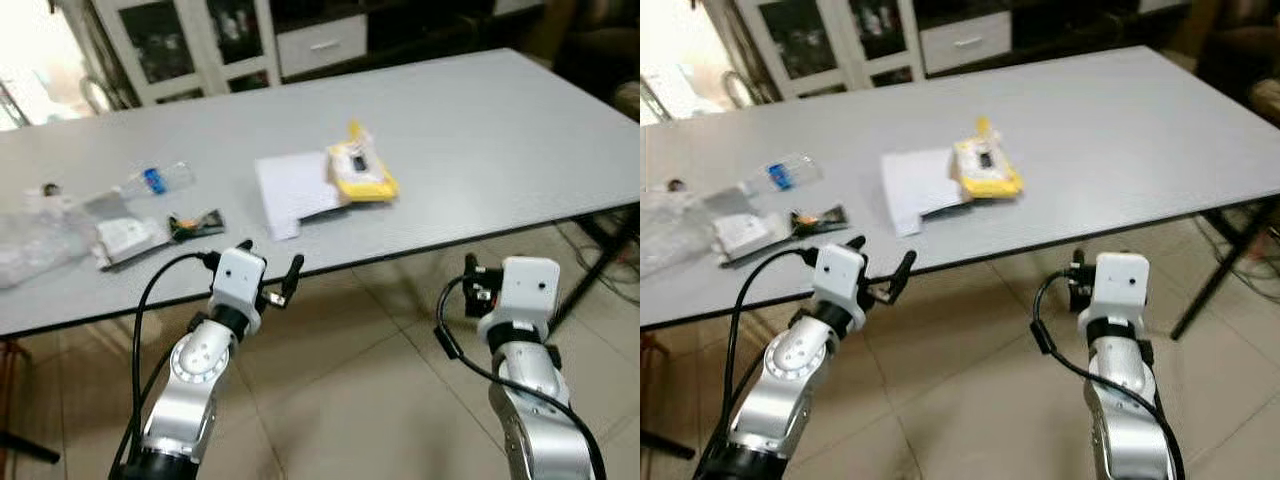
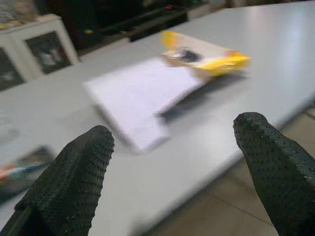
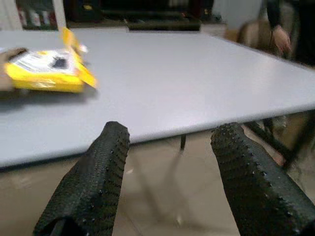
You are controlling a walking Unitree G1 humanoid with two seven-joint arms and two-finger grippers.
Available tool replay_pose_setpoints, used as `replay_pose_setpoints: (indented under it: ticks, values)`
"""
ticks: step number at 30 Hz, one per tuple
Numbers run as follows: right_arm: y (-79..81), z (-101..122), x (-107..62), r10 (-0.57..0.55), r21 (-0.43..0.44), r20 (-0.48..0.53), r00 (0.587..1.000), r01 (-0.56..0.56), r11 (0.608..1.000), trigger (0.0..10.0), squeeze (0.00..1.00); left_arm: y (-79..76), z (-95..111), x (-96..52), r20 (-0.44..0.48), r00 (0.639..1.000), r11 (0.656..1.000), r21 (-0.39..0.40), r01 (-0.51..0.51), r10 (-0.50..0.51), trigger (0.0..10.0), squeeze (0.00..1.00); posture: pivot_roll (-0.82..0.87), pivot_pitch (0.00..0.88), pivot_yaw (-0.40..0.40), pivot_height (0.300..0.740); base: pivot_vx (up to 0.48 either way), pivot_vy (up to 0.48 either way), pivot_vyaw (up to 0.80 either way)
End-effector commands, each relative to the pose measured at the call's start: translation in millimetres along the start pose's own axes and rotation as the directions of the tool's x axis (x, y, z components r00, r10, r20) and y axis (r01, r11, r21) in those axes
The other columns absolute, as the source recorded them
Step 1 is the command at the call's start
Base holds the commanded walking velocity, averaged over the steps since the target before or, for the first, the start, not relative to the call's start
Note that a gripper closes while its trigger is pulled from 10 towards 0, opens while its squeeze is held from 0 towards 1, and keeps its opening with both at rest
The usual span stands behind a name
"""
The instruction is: Picking trash to rubbish bin
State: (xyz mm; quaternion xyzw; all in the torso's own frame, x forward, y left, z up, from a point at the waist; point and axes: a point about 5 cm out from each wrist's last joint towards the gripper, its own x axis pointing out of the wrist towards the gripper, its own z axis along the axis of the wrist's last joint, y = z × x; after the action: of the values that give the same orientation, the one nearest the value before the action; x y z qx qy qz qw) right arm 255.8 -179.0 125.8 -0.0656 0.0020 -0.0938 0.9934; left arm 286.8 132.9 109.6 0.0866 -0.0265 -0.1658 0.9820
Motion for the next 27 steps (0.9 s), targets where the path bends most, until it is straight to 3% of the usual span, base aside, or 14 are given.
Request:
replay_pose_setpoints:
  ticks: [1,8,27]
  values:
    - [-0.5,13.9,0.2,-0.016,-0.02,0.064,0.998,0.018,1.0,10.0,0.0,7.3,6.6,1.0,0.017,1.0,1.0,0.007,-0.02,0.02,10.0,0.0,-0.09,0.074,0.061,0.74,0.48,0.0,0.0]
    - [-13.1,20.3,0.0,-0.034,-0.037,0.085,0.996,0.037,0.999,10.0,0.0,2.5,18.6,3.1,0.057,0.998,1.0,0.005,0.005,-0.005,10.0,0.0,-0.1,0.076,0.065,0.74,0.48,0.0,0.0]
    - [-3.7,29.7,4.6,-0.001,-0.012,0.102,0.995,0.002,1.0,10.0,0.0,-1.2,16.5,1.1,0.038,0.999,1.0,0.011,0.0,0.0,10.0,0.0,-0.1,0.087,0.055,0.74,0.468,0.0,0.0]
